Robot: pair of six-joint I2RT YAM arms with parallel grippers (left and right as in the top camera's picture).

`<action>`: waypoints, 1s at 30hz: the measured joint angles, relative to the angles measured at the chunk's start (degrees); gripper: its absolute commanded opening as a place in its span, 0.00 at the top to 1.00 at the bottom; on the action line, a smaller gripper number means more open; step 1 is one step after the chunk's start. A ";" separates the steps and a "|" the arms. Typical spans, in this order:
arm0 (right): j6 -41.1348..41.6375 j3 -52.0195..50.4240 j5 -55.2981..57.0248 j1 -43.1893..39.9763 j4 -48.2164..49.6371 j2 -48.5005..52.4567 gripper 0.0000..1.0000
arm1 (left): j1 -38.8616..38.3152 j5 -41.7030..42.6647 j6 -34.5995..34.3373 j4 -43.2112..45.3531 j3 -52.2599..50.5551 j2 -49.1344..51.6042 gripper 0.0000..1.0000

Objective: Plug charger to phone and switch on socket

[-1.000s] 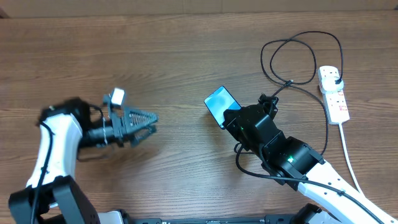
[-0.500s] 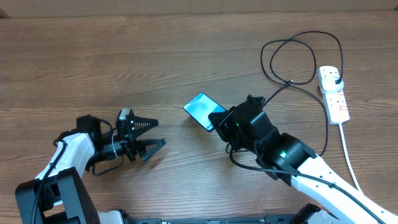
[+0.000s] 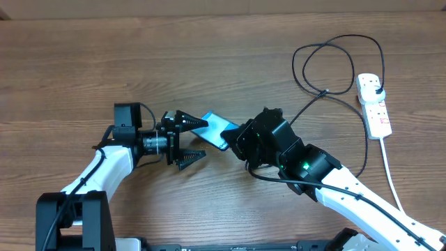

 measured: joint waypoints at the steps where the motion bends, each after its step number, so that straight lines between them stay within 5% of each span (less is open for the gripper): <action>1: 1.75 0.00 -1.42 0.00 0.00 0.00 0.96 | -0.39 -0.35 -1.88 1.57 0.04 0.00 0.07; 12: 15.04 0.00 -2.10 -0.09 -0.50 0.04 0.96 | -4.39 -3.91 -23.04 19.08 0.02 0.04 0.24; 22: 23.50 0.20 1.90 -0.24 2.03 2.91 0.96 | -5.88 -7.10 -27.74 20.00 -0.24 0.26 0.72; 30: 26.34 0.20 2.32 -0.37 3.21 3.34 0.96 | -6.25 -8.76 -27.74 20.00 -0.26 0.26 0.78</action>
